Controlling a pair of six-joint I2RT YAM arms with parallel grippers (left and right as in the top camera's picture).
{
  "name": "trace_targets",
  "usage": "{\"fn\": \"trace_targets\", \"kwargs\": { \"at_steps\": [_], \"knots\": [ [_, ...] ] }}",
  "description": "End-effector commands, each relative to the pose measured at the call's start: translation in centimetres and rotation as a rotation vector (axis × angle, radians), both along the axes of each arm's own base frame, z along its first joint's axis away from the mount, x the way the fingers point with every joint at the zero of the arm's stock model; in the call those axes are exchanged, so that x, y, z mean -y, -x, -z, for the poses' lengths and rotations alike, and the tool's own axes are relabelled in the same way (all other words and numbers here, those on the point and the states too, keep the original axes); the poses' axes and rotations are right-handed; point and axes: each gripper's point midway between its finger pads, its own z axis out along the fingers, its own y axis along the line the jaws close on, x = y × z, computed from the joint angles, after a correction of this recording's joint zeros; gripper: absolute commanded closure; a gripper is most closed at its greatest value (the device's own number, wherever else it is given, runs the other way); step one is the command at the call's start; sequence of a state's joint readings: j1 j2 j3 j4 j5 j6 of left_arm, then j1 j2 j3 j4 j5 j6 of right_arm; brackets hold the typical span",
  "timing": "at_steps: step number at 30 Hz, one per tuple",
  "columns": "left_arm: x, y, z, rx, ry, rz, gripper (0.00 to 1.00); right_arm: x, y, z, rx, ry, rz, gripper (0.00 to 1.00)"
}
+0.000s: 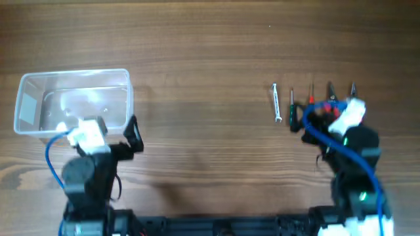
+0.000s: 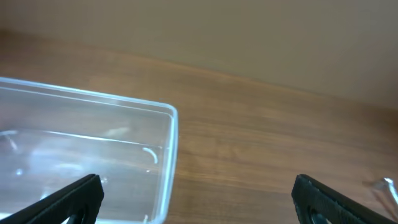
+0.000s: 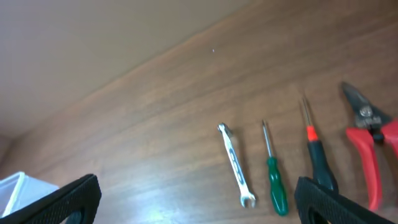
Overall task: Pack container
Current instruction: 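Raise both arms from rest, left toward container, right toward tools, then grip the clear container's left rim with the left gripper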
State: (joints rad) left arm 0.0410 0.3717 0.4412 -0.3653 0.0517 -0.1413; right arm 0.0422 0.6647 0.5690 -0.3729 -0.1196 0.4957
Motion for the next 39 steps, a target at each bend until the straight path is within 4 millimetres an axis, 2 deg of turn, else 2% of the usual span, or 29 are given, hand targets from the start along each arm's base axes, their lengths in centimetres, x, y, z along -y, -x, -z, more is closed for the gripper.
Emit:
{"fn": "trace_targets", "kwargs": {
  "at_steps": [1, 4, 7, 10, 13, 15, 17, 19, 20, 23, 28, 29, 33, 35, 39],
  "knots": [
    [-0.7, -4.2, -2.2, -0.114, -0.005, -0.032, 0.00, -0.4, -4.5, -3.1, -0.072, 0.046, -0.042, 0.00],
    [-0.4, -9.1, -4.0, -0.231, -0.012, 0.002, 0.00, -0.5, -8.1, -4.0, -0.188, 0.097, -0.076, 0.00],
    [0.2, -13.1, -4.2, -0.378, -0.063, 0.084, 0.00, -0.4, -10.8, -4.0, -0.299, 0.198, -0.146, 0.00],
    [0.3, -16.0, -3.8, -0.505, -0.076, 0.120, 0.00, -0.2, -12.8, -3.8, -0.370, 0.212, -0.161, 0.00],
    [0.4, -16.9, -3.3, -0.554, -0.057, 0.122, 0.00, -0.4, -13.9, -3.7, -0.360, 0.204, -0.165, 0.00],
    [0.3, -16.2, -3.0, -0.579, -0.065, 0.122, 0.00, -0.4, -13.9, -3.6, -0.363, 0.205, -0.165, 0.00],
    [-2.0, -15.1, -3.1, -0.610, -0.110, 0.030, 0.00, -0.4, -13.6, -3.4, -0.380, 0.203, -0.166, 0.00],
    [-6.2, -13.8, -3.3, -0.649, -0.195, -0.136, 0.00, -0.2, -13.2, -3.1, -0.400, 0.203, -0.165, 0.00],
    [-8.2, -13.0, -3.1, -0.681, -0.260, -0.158, 0.00, -0.2, -13.1, -2.8, -0.411, 0.202, -0.165, 0.00],
    [-12.5, -11.2, -1.7, -0.790, -0.372, -0.122, 0.01, 0.2, -13.0, -2.5, -0.421, 0.216, -0.148, 0.00],
    [-19.6, -7.8, -0.2, -0.867, -0.264, -0.259, 0.00, 0.9, -12.9, -2.3, -0.435, 0.242, -0.120, 0.00],
    [-20.6, -7.2, -0.1, -0.865, -0.258, -0.244, 0.00, 0.9, -12.9, -2.3, -0.435, 0.244, -0.118, 0.00],
    [-24.0, -5.7, 0.9, -0.885, -0.331, -0.130, 0.17, 0.9, -13.0, -2.4, -0.430, 0.244, -0.117, 0.00],
    [-26.9, -4.1, 2.6, -0.961, -0.325, -0.201, 0.16, 0.9, -13.0, -2.4, -0.429, 0.244, -0.117, 0.00],
    [-28.8, -4.2, 5.1, -0.963, -0.234, -0.223, 0.13, 0.9, -12.9, -2.3, -0.438, 0.243, -0.118, 0.00]
  ]
}}
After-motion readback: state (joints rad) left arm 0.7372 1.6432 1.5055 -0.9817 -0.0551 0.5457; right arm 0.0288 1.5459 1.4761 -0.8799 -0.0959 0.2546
